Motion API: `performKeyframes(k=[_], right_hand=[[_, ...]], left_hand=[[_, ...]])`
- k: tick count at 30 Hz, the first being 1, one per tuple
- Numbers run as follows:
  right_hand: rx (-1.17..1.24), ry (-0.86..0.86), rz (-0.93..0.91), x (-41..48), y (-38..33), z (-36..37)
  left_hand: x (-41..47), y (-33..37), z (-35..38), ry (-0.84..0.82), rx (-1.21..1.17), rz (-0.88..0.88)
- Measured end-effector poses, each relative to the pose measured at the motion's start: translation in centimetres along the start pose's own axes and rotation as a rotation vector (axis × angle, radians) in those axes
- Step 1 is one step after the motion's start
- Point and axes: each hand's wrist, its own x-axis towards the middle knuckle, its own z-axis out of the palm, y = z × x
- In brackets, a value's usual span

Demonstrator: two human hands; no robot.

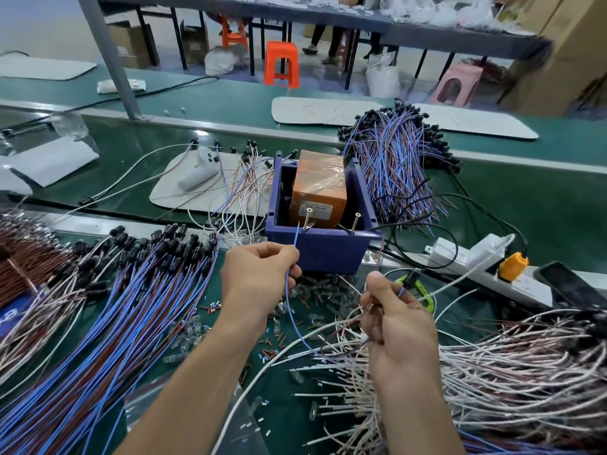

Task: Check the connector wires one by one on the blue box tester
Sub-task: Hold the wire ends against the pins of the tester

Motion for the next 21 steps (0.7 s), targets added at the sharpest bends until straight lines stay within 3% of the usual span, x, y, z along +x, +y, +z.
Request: performKeyframes(k=[21], right_hand=[[-0.084, -0.005, -0.061, 1.8, -0.1, 1.0]], left_hand=[[-0.7, 0.8, 0.5, -0.044, 0.063, 0.06]])
